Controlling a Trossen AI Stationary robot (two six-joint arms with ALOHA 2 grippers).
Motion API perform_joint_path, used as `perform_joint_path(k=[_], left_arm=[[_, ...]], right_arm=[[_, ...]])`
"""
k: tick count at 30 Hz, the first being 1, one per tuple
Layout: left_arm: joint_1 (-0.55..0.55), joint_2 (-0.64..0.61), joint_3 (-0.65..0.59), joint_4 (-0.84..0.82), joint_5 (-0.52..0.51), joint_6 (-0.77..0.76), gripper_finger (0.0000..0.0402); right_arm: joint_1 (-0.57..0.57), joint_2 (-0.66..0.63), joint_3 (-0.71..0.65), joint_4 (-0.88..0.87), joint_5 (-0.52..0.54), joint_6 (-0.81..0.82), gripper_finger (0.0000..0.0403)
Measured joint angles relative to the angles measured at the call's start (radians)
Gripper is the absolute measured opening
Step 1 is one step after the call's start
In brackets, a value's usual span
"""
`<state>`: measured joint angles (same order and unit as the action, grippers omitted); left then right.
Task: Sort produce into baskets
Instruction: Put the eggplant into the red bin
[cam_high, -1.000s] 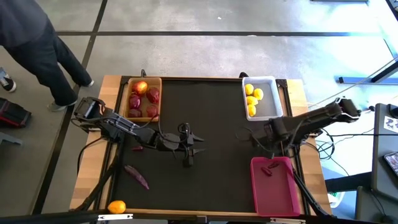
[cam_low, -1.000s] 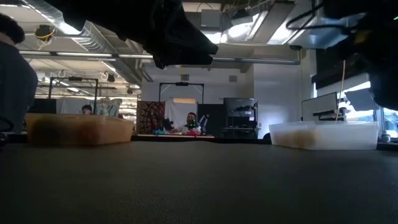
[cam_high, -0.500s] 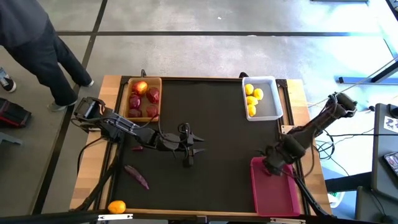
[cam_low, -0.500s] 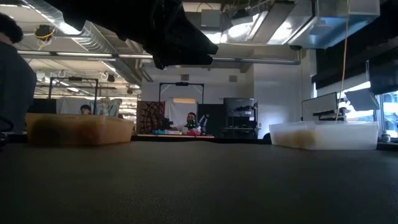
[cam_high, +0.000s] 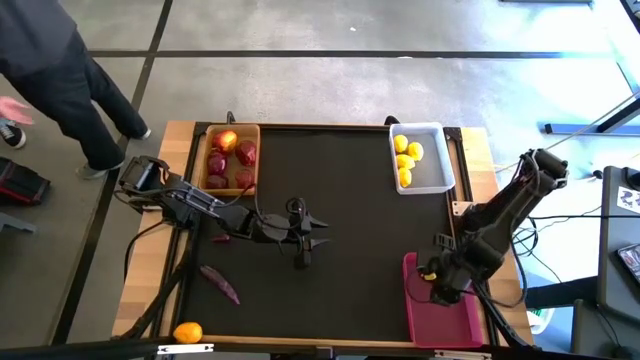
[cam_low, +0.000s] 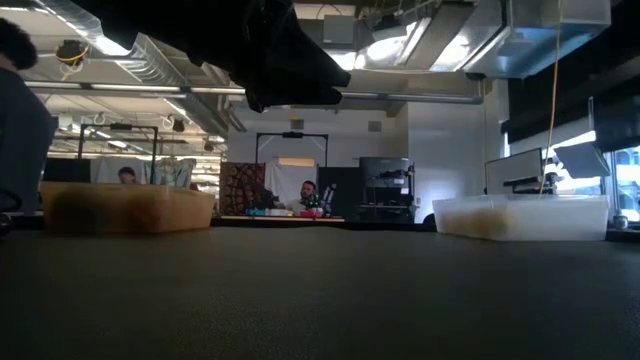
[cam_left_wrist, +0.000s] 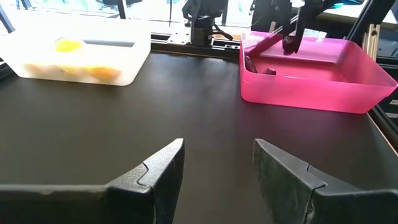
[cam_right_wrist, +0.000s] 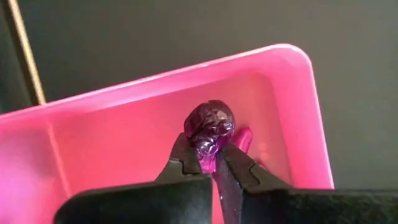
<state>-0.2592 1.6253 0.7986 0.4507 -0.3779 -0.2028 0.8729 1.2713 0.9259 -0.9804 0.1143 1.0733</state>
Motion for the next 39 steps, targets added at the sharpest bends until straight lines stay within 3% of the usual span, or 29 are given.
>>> perform_joint_path(k=[19,23,32,39], left_arm=[[0.0,0.0,0.0,-0.023,0.0,0.0,0.0187],[0.0,0.0,0.0,-0.023,0.0,0.0,0.0187],[0.0,0.0,0.0,-0.022,-0.013,0.0,0.019],[0.0,-0.026,0.0,-0.06,-0.014,-0.006,0.0248]], right_arm=[[-0.003,0.131,-0.026,-0.001,0.053,-0.042,0.0006],[-0.003,0.149,-0.027,-0.008,0.053,-0.034,0.0039],[-0.003,0.154,-0.027,-0.011,0.051,-0.033,0.016],[-0.012,0.146,0.038,-0.075,0.027,-0.06,0.0199]])
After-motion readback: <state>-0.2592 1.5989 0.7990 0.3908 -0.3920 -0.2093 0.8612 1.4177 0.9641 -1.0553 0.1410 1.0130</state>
